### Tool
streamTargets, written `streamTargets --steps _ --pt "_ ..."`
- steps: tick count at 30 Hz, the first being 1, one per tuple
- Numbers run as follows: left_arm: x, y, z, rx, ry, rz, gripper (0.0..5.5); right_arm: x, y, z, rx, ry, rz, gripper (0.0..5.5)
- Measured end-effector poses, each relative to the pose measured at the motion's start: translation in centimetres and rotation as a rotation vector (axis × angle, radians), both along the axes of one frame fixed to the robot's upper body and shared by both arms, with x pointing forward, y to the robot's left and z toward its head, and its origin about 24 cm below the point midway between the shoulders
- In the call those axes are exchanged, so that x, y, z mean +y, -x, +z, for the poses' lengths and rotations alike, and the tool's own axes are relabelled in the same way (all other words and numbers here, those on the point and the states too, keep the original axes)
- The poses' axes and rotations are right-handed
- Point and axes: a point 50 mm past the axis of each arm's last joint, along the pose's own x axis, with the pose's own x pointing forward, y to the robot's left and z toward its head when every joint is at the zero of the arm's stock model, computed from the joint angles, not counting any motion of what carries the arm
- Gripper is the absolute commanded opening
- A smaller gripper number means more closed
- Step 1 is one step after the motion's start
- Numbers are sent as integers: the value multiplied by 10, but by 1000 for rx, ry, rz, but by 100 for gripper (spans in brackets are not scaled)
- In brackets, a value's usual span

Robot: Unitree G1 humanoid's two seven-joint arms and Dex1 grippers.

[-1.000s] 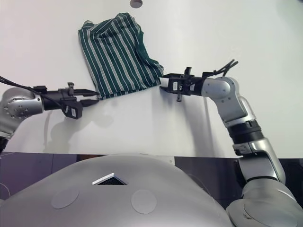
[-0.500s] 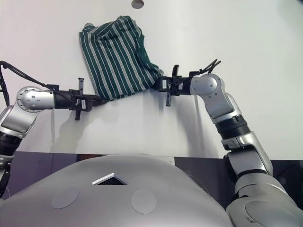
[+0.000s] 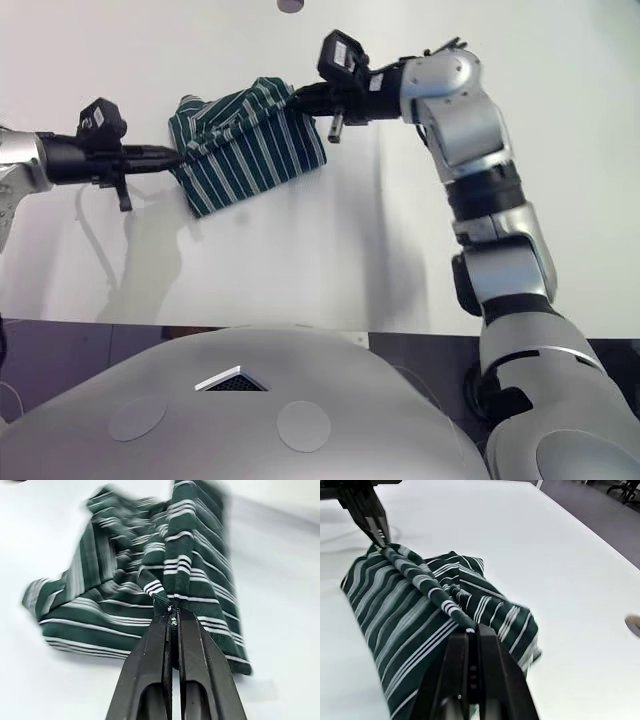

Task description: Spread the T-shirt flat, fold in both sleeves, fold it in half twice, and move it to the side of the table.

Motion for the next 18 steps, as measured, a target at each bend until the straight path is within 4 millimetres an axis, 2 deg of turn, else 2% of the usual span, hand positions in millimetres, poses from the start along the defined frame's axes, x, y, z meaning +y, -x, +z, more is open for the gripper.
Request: streamTargets --steps 2,4,7,11,13,15,18 --pt "-2 -25 -1 -71 -31 104 0 9 -18 -8 -30 40 -67 0" --pt "-9 -39 2 -116 -36 140 0 13 -29 -12 -76 79 -119 0" --pt "-9 -43 -6 -104 -45 181 0 15 -36 -20 -115 118 -182 0" --pt "-3 -51 -12 -111 -88 280 0 31 -38 -27 -151 115 -204 0" --pt "-1 -58 -13 -127 -117 340 0 40 -39 -30 -165 95 -232 51" --pt "1 -61 -18 -130 -153 373 0 48 -38 -34 -171 75 -276 79" --pt "-2 -62 -27 -125 -182 401 0 49 -44 -32 -239 52 -391 83"
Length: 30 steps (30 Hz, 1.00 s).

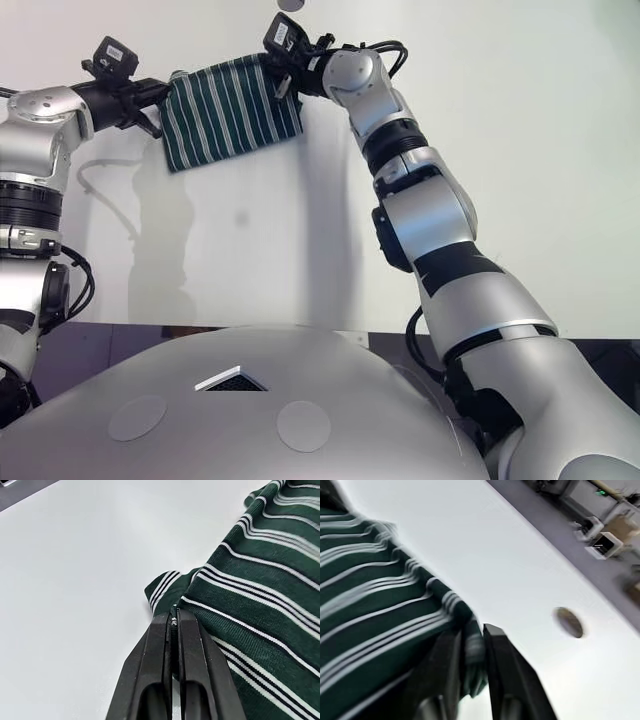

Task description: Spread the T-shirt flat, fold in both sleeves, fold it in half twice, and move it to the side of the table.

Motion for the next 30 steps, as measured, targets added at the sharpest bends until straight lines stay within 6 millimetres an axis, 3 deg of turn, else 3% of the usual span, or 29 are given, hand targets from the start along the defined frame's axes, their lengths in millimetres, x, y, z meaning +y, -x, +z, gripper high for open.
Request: streamTargets --steps 4,6,8,10,14,18,20,22,25,28,30 --pt "-1 -4 -9 -36 -8 94 0 -5 -10 20 -157 -115 -131 64" --pt "2 -7 -7 -81 10 162 36 -1 -8 24 -155 -178 -84 40" --pt "5 -11 0 -119 81 221 68 16 1 23 -114 -196 67 6" --pt "2 -15 10 -148 143 244 68 34 17 7 -24 -203 194 6" --pt "7 -17 14 -200 135 312 68 49 31 -10 127 -186 274 6" --pt "28 -28 46 -409 167 477 68 51 36 -36 303 -89 141 6" --pt "29 -31 55 -465 181 484 68 45 32 -38 342 -85 57 6" --pt "27 -31 56 -478 193 484 68 26 28 -43 369 -122 -44 6" --pt "25 -25 50 -477 197 483 68 -22 21 -49 378 -222 -236 6" --pt "25 -17 41 -465 196 488 68 -102 19 -52 321 -334 -548 6" --pt "29 -10 36 -461 185 505 68 -164 29 -52 249 -363 -796 6"
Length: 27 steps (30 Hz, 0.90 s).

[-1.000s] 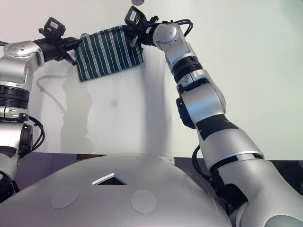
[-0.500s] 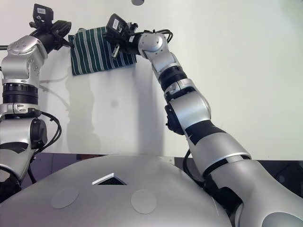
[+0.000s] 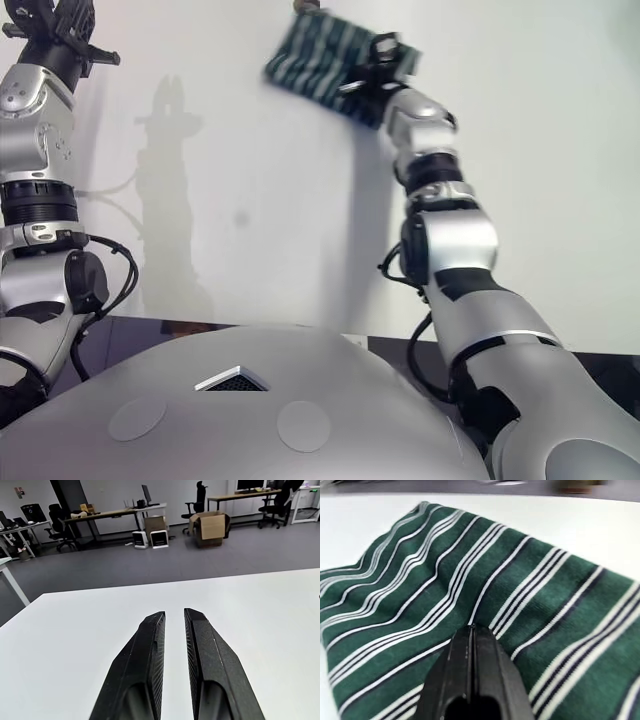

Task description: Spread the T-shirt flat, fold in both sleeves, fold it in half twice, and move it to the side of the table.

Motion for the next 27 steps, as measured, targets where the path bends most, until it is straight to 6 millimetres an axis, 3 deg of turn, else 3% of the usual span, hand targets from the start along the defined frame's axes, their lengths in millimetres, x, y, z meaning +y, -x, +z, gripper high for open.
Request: streamTargets --steps 4,7,12,14,16,19,21,23,27 --pt "-5 9 -8 2 9 5 68 -104 58 -3 -49 77 -543 6" --pt "-10 14 -13 0 20 9 68 -123 92 -6 -64 107 -744 6" --pt "-13 23 -25 21 37 31 68 -115 136 -4 -14 149 -931 6" --pt "-13 28 -27 21 35 39 68 -110 160 0 25 249 -953 6" --pt "-12 35 -32 29 28 52 68 -99 169 10 43 410 -881 6" --pt "-24 34 -27 -9 32 4 45 -77 134 88 -313 598 -748 0" --pt "-36 33 -20 -61 42 -45 12 -46 111 132 -572 607 -644 0" --pt "-43 33 -15 -94 59 -83 5 -20 103 129 -605 566 -542 0" --pt "-61 33 -16 -104 105 -130 5 12 91 101 -513 386 -469 0"
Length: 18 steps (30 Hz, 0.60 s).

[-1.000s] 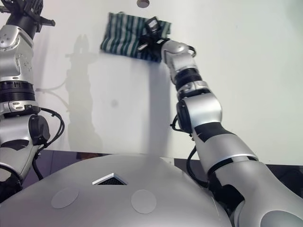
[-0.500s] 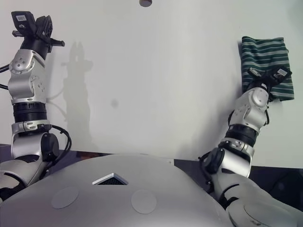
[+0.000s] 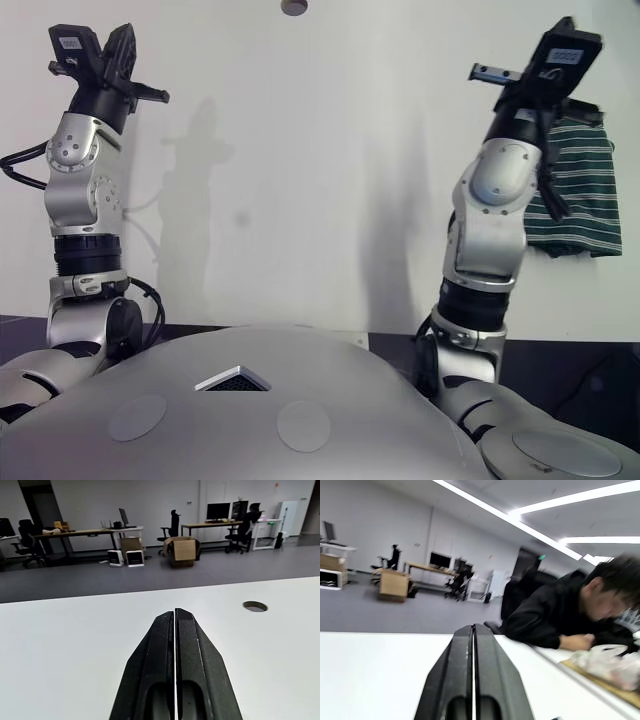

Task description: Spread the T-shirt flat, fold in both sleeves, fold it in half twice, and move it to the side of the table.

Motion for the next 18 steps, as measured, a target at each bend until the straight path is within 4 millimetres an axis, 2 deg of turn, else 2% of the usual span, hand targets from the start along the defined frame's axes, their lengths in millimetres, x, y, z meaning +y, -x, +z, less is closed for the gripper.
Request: streamTargets --steps 3,9,12,15,18 --pt "-5 0 -1 3 22 1 5 14 -8 -6 12 -46 66 0" --pt "-7 0 -2 4 49 62 5 20 -12 -23 59 -96 105 0" --pt "-11 2 -9 7 97 116 5 18 -16 -31 92 -89 144 0" --pt "-20 9 -22 19 116 135 5 9 -26 -31 102 -69 156 0" --pt "-25 10 -26 -7 107 152 5 10 -30 -27 112 -36 231 0"
